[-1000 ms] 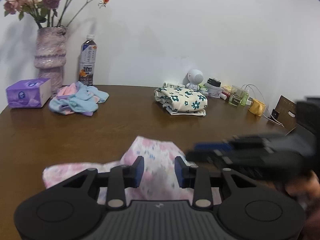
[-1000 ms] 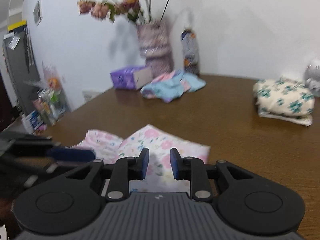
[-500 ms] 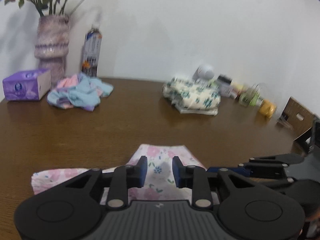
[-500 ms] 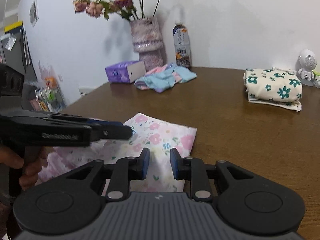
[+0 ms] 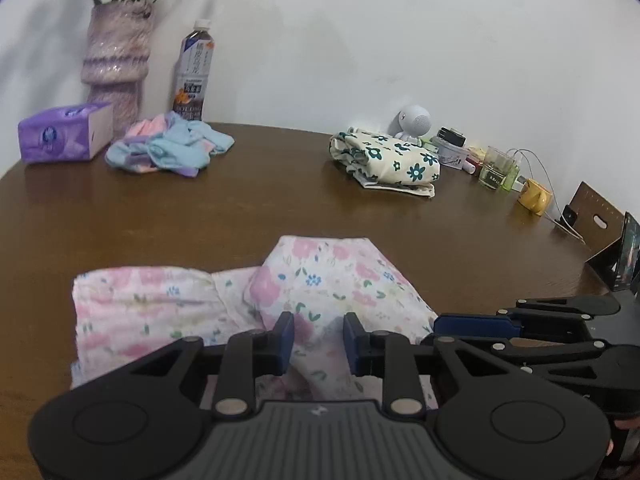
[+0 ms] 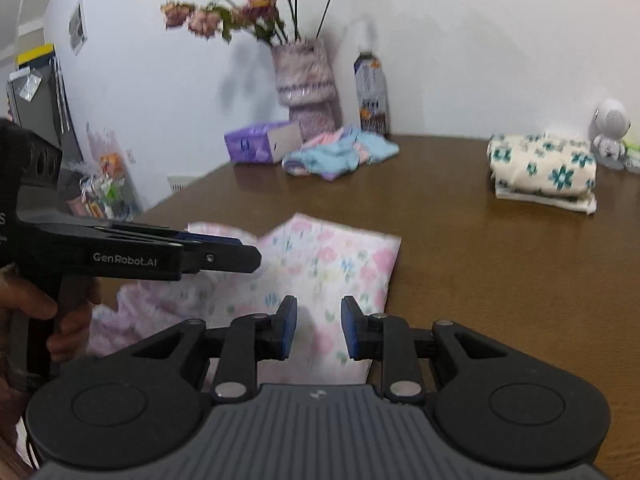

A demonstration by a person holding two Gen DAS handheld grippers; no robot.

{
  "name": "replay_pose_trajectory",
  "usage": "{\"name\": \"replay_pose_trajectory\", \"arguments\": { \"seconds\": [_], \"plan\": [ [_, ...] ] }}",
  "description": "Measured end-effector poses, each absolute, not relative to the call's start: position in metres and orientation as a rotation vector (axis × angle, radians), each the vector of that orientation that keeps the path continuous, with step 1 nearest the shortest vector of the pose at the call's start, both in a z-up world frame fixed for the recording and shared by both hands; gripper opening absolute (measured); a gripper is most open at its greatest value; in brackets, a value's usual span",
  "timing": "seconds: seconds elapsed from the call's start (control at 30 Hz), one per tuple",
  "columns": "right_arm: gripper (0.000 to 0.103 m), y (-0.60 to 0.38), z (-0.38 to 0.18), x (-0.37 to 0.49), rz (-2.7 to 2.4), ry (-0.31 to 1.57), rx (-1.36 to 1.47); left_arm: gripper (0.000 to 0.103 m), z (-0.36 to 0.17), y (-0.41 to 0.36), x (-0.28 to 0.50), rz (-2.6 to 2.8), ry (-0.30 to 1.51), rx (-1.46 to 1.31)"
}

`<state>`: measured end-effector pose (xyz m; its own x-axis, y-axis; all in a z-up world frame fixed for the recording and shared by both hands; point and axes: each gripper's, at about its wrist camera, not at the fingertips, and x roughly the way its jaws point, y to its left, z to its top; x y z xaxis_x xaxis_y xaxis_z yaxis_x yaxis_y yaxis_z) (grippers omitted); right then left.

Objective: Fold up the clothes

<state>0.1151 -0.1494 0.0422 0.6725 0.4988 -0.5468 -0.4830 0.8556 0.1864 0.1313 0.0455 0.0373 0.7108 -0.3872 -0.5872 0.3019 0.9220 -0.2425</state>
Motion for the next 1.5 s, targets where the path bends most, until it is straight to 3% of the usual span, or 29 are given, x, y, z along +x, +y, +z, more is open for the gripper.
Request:
{"name": "replay_pose_trajectory", "arguments": {
  "seconds": [0.17, 0.33, 0.47, 0.9, 1.1, 1.33, 1.5],
  "plan": [
    [0.024, -0.153, 0.045, 0.103, 0.538, 0.603, 0.035, 0.027, 0.048, 0.045, 0.104, -0.442, 0.628, -0.121],
    [0.024, -0.153, 0.038, 0.098, 0.532, 0.632, 0.028, 0.026, 0.036, 0.032, 0.1, -0.43, 0.687, -0.078],
    [0.025, -0.156, 0.037, 0.092, 0.53, 0.636, 0.043, 0.033, 0.041, 0.035, 0.09, -0.434, 0.655, -0.076],
    [0.025, -0.169, 0.048, 0.11, 0.527, 0.637, 0.125, 0.032, 0.06, 0.025, 0.114, -0.42, 0.608, -0.047],
    [0.025, -0.146, 0.04, 0.151, 0.518, 0.693, 0.087, 0.03, 0.043, 0.02, 0.138, -0.411, 0.691, -0.056],
    [0.026, -0.168, 0.037, 0.143, 0.486, 0.676, 0.172, 0.03, 0.033, 0.027, 0.14, -0.408, 0.709, -0.066],
    [0.026, -0.178, 0.028, 0.146, 0.484, 0.71, 0.234, 0.04, 0.048, 0.043, 0.121, -0.399, 0.628, -0.114]
  ]
}}
